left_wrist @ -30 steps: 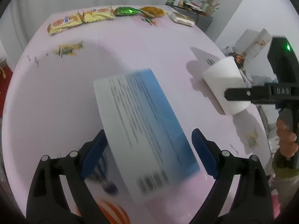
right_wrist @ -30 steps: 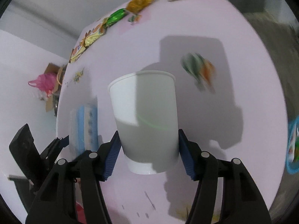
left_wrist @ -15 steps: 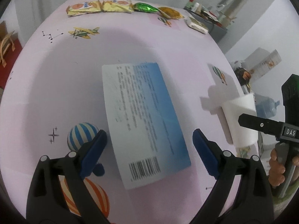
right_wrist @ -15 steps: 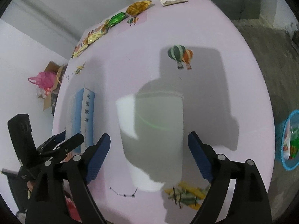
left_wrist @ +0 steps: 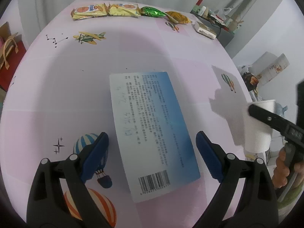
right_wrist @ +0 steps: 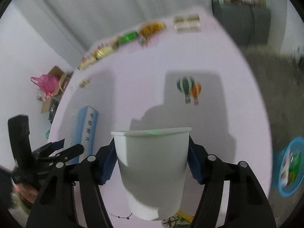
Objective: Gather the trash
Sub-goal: 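Lift the white paper cup with the right tool and hold it upright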
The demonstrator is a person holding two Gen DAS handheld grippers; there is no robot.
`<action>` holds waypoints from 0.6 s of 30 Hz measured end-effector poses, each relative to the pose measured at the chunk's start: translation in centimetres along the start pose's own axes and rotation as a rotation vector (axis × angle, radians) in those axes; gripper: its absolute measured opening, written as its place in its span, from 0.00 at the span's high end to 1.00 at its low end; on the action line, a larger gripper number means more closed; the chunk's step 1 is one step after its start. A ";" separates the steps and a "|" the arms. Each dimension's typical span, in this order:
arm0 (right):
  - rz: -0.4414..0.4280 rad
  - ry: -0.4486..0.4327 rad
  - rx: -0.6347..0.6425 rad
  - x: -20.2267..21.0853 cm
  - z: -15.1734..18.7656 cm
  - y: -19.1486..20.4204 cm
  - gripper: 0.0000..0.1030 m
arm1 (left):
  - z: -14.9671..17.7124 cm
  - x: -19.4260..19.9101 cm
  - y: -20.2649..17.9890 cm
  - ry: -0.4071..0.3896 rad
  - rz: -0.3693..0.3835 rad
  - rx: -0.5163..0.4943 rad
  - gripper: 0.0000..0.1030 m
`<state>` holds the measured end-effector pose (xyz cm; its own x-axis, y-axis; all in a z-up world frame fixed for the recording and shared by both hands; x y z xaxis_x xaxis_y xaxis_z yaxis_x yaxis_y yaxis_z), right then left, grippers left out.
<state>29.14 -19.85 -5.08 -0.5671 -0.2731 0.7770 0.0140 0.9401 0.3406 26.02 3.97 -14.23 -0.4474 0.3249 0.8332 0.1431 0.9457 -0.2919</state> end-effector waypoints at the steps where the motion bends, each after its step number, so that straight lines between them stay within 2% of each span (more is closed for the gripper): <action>1: 0.038 -0.054 0.039 0.7 0.2 0.3 0.37 | 0.0 0.0 0.0 -0.003 -0.003 0.000 0.14; 6: 0.111 -0.111 0.124 1.5 1.8 0.8 0.35 | 0.2 0.1 0.0 -0.005 -0.009 0.000 0.14; 10: 0.111 -0.169 0.111 3.1 2.7 0.3 0.35 | 0.2 0.1 0.0 -0.002 -0.008 0.003 0.14; 14: 0.082 -0.136 0.085 3.0 2.8 -0.1 0.35 | 0.1 0.1 0.0 0.000 -0.017 0.001 0.14; 16: 0.025 -0.093 0.041 2.5 2.1 -0.3 0.34 | 0.0 0.1 0.0 0.000 -0.017 0.002 0.14; 18: -0.066 -0.056 -0.034 2.1 1.1 -0.4 0.24 | -0.1 0.1 0.0 -0.003 -0.016 0.002 0.14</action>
<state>27.08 -20.60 -4.18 -0.6129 -0.3211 0.7220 0.0026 0.9129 0.4082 26.02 3.99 -14.06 -0.4524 0.3094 0.8364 0.1341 0.9508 -0.2792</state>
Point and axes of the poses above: each gripper's, at about its wrist camera, not at the fingertips, and x roughly against the way its jaws point, y to its left, z to its underside, the point moved 7 cm from there along -x, roughly the way its jaws point, and after that the axes turned 2 degrees about -y, right-handed, at the moved point
